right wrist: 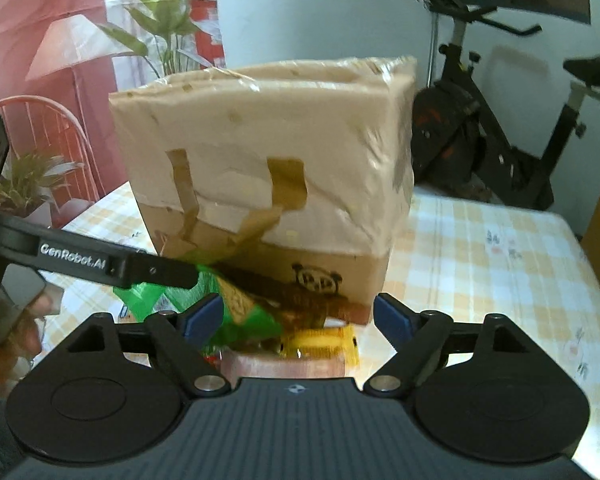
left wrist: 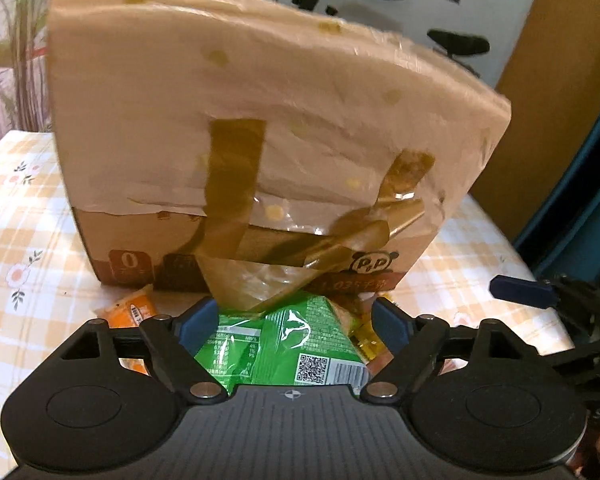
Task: Organize snacks
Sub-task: 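Grasp the green chip bag with the left gripper while the right gripper grasps the bread loaf pack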
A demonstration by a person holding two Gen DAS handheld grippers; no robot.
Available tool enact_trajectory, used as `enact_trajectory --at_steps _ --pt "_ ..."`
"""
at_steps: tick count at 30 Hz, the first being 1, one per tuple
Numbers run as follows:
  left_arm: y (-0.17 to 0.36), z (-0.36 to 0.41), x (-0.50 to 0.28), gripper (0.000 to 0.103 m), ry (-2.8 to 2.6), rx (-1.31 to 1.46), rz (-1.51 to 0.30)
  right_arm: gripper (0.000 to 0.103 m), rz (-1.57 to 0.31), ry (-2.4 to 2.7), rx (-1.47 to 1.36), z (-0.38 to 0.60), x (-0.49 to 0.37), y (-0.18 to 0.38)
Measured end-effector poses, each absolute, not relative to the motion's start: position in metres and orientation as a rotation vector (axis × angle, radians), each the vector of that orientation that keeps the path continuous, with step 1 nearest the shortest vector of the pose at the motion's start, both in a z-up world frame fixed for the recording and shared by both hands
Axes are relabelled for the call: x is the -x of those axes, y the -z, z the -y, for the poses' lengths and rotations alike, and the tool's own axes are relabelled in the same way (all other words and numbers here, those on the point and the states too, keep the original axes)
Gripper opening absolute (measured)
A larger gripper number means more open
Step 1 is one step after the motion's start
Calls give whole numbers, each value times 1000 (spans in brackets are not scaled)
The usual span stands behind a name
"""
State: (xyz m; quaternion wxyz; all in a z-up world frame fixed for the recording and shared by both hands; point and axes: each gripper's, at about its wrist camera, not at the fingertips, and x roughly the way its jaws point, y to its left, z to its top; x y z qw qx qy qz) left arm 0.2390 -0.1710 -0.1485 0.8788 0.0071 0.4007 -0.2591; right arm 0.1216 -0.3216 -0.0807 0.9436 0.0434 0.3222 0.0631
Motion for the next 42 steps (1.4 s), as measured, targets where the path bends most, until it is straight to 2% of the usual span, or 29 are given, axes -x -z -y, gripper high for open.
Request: enact_trajectory --at_steps 7,10,11,17,31,42 --pt "176 187 -251 91 500 -118 -885 86 -686 -125 -118 326 -118 93" --pt "180 190 -247 90 504 -163 -864 86 -700 -128 -122 325 -117 97" --pt "180 190 -246 87 504 -163 -860 87 -706 -129 -122 325 -117 100" --pt "171 172 -230 79 496 -123 -825 88 -750 -138 -117 319 -113 113" --pt "135 118 -186 79 454 0 -721 91 -824 -144 -37 299 -117 135" --pt "132 70 -172 79 323 97 -654 92 -834 -90 -53 294 -122 149"
